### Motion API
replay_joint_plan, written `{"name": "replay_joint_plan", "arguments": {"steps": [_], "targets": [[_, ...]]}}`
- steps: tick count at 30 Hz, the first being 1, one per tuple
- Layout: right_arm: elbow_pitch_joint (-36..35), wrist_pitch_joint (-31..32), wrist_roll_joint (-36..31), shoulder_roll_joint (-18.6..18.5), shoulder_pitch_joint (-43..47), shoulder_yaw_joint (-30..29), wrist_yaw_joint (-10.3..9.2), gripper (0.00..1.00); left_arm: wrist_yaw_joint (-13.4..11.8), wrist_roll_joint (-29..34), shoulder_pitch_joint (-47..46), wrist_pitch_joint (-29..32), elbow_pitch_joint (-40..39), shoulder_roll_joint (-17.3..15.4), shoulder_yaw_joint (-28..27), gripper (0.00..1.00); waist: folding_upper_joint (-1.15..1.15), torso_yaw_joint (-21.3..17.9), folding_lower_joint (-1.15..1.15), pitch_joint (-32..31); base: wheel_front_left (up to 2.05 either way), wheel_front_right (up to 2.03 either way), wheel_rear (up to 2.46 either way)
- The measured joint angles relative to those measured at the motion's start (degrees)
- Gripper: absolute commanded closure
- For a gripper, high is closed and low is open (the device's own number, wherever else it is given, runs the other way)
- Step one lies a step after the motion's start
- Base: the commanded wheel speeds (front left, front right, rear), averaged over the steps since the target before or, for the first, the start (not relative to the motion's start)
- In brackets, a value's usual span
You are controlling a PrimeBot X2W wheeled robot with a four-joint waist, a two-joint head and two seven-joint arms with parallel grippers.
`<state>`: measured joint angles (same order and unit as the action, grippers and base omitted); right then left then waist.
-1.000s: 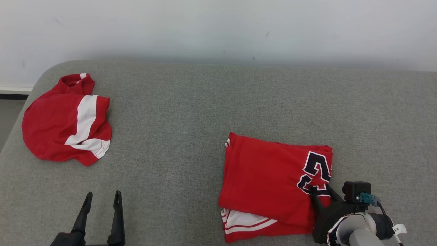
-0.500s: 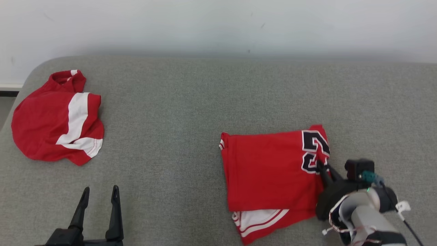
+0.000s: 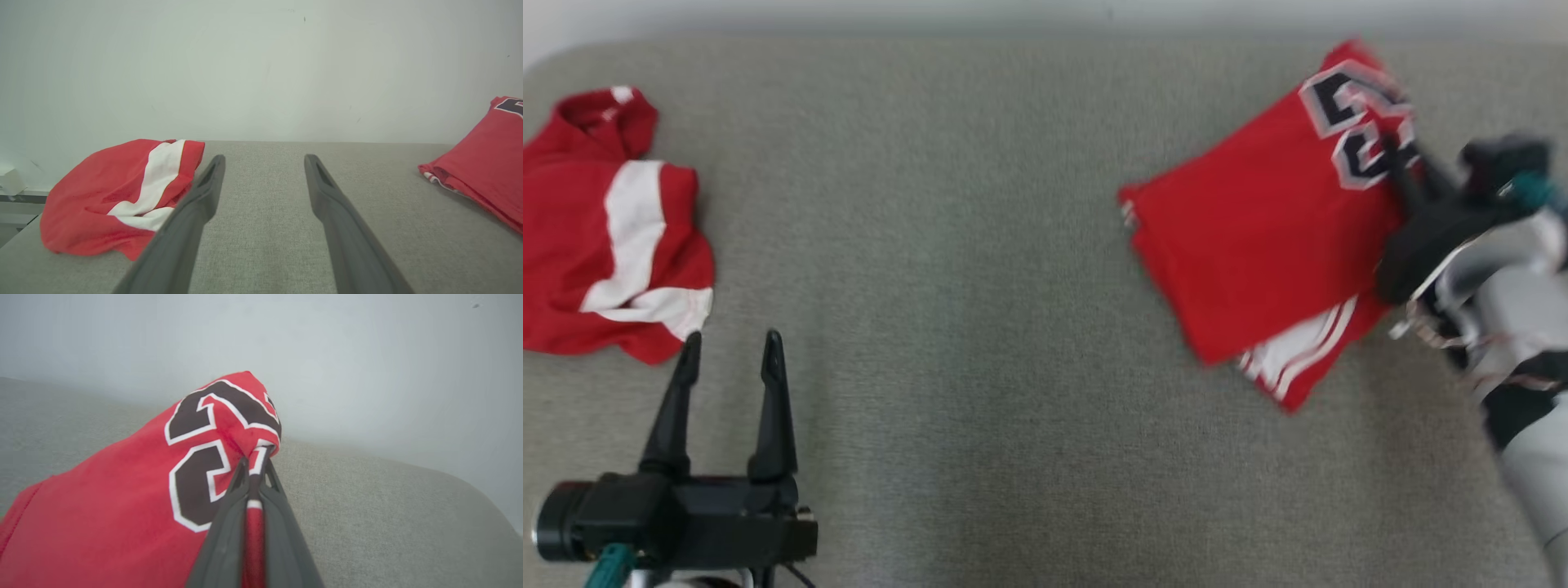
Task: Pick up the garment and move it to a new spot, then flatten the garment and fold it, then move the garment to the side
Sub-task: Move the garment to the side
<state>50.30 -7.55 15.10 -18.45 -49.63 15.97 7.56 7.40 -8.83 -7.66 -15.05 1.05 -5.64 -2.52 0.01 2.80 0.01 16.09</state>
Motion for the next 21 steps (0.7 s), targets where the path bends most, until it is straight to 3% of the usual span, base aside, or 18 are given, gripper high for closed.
{"name": "replay_joint_plan", "arguments": {"steps": [9,21], "targets": [[-1.21,1.23,-0.09,-7.86,-9.31,-1.21,0.0,1.0,0.12,0.19,-3.81,0.01,-5.92,-3.8,0.08,0.0,0.01,-2.82,0.01,9.94,0.0,0.0,0.0],[-2.03,3.56,-1.22,-14.88,-15.24,-1.93,0.0,1.0,0.12,0.85,-4.05,0.0,-11.26,-9.33,-0.89,0.0,0.01,-10.28,0.0,18.21,0.0,0.0,0.0]]}}
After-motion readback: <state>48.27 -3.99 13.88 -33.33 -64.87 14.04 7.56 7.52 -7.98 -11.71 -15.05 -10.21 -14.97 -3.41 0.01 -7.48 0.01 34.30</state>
